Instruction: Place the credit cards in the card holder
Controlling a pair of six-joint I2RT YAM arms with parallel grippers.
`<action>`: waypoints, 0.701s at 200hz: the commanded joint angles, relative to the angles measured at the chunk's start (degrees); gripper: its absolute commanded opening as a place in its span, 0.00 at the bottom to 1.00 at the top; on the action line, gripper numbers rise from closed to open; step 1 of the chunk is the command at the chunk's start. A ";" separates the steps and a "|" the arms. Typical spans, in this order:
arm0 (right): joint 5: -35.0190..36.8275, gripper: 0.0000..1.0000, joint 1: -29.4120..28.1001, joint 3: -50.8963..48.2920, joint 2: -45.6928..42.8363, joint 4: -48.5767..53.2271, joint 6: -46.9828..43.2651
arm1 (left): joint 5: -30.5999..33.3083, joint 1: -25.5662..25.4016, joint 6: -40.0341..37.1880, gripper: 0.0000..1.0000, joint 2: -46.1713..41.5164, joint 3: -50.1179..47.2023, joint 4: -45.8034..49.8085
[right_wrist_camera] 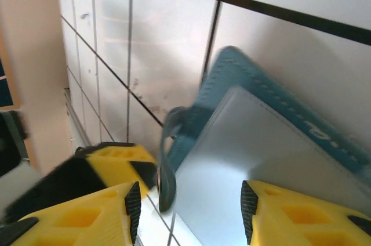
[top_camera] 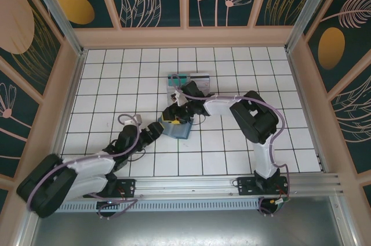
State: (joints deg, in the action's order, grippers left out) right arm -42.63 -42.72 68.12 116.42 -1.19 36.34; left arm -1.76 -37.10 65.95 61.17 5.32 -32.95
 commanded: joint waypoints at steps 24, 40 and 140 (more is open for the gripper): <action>-1.41 0.52 -1.20 1.70 3.16 -0.76 -0.95 | 11.01 0.01 1.20 0.76 -23.21 -3.52 21.94; -1.05 0.52 -1.63 3.09 4.19 0.28 -1.51 | 12.46 -0.01 2.36 0.74 -30.35 -5.41 24.70; 1.93 0.54 -1.51 6.82 -0.92 7.95 -4.51 | 4.77 0.00 -14.17 0.67 -4.94 11.18 23.56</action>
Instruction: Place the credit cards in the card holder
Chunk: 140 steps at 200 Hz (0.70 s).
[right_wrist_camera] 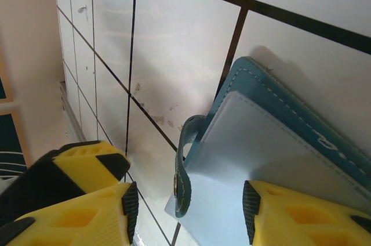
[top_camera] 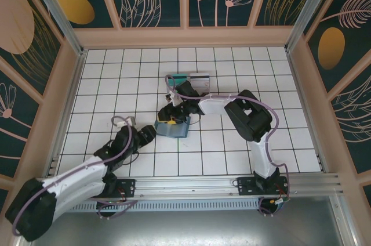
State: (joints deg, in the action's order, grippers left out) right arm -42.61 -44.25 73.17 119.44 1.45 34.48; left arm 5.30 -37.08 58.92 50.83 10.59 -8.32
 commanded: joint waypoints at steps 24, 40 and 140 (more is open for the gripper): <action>2.86 0.54 0.86 0.98 -6.45 6.30 -3.10 | -1.73 -0.04 -9.26 0.66 8.45 8.86 -1.79; 3.06 0.54 1.40 0.23 -7.56 6.13 -2.93 | -1.26 -0.02 -10.26 0.64 9.56 10.03 -1.55; 2.45 0.54 4.76 1.09 -10.35 8.37 -5.20 | -3.27 -0.01 -12.29 0.63 11.13 11.38 -2.80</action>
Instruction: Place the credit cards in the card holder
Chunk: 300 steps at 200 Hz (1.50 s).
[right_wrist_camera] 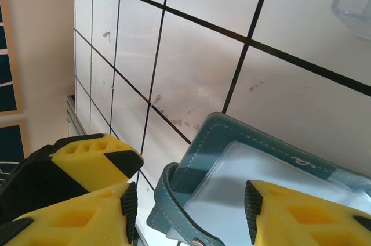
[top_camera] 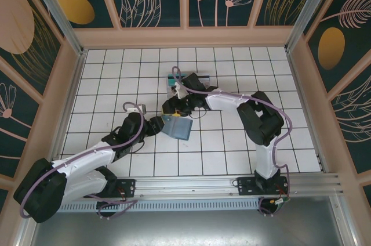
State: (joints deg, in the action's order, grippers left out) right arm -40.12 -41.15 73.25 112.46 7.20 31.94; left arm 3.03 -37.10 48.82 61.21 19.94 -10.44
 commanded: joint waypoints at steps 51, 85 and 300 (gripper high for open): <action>9.03 0.54 9.38 8.93 -7.80 14.71 -13.58 | -0.23 2.85 -4.04 0.64 1.93 5.31 1.11; 16.69 0.54 13.39 14.60 -9.10 19.91 -20.48 | -4.27 6.75 -6.27 0.64 4.21 7.61 -0.33; 27.73 0.86 21.75 13.45 -4.96 17.32 -40.29 | -15.55 12.76 -20.54 0.67 27.41 27.00 2.10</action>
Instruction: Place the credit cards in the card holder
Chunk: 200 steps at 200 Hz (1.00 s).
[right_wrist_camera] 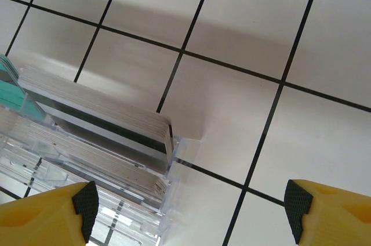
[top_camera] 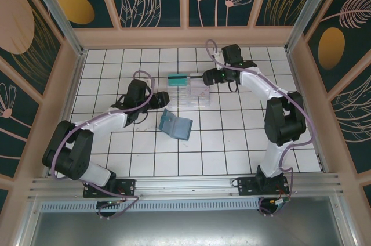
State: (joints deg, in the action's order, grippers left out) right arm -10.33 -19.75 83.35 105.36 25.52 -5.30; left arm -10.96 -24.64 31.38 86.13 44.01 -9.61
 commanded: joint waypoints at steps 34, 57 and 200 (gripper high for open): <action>-3.50 0.86 0.24 7.48 5.77 0.19 -5.39 | 0.62 0.39 -4.92 0.68 7.62 7.99 2.66; -4.25 0.85 -0.12 10.19 7.99 2.38 -7.28 | 0.67 0.56 -5.05 0.68 10.72 10.70 2.66; -4.03 0.82 -1.52 9.77 9.00 1.96 -9.30 | 0.68 0.56 -5.14 0.67 18.38 13.98 0.68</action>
State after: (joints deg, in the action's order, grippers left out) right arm -13.61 -20.32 92.95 114.19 27.03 -13.17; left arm -10.26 -24.40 27.03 103.46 56.82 -8.14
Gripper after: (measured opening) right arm 0.819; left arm 0.670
